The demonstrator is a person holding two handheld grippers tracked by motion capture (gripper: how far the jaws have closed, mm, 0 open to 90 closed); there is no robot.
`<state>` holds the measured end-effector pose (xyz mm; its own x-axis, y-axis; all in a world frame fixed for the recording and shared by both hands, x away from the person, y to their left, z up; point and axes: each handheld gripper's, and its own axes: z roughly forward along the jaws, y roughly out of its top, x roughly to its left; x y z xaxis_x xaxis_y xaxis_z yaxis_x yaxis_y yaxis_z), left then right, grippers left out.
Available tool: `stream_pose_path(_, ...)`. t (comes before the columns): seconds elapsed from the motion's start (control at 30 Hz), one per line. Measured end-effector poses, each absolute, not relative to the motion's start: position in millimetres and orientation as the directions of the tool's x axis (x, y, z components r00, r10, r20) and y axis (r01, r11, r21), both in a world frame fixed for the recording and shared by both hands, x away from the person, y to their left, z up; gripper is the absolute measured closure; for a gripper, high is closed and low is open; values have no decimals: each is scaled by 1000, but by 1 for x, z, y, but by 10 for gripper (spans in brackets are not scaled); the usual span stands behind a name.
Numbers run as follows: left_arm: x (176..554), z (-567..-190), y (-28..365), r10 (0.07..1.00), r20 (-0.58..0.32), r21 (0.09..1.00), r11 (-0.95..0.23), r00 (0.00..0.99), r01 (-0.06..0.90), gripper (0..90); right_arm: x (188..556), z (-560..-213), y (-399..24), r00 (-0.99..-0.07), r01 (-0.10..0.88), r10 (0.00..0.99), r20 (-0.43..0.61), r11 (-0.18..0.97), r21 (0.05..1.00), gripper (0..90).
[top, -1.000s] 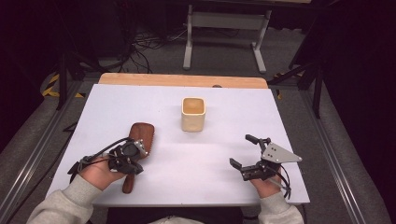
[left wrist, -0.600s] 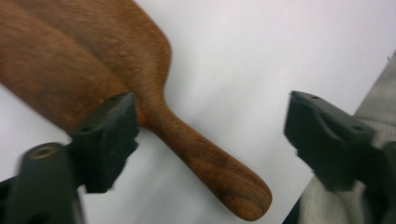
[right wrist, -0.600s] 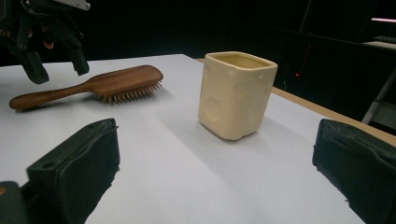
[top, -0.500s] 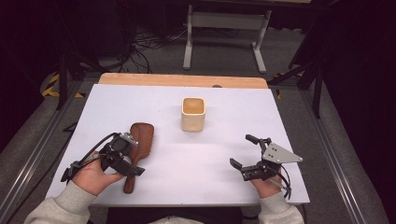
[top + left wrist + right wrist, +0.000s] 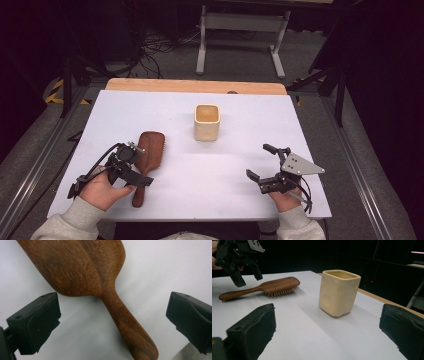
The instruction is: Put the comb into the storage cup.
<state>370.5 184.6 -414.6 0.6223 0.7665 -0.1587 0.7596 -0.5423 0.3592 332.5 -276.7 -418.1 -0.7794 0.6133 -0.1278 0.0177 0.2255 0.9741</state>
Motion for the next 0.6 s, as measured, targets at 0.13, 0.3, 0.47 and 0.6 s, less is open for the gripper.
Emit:
stream_pose_path(0.13, 373, -420, 183, 790, -155, 314, -530, 593, 788, 59, 332, -418, -277, -781, 18, 612, -126, 224, 974, 11)
stream_pose_path(0.3, 377, -426, 181, 805, -182, 273, -509, 564, 816, 131, 333, -418, -276, -782, 18, 611, -126, 223, 975, 11)
stream_pose_path(0.47, 381, -428, 181, 799, -201, 251, -517, 567, 818, 274, 333, -418, -277, -782, 19, 610, -124, 223, 975, 11)
stream_pose_path(0.6, 387, -432, 183, 809, -233, 221, -496, 540, 839, 359, 333, -418, -277, -782, 18, 611, -125, 223, 975, 11)
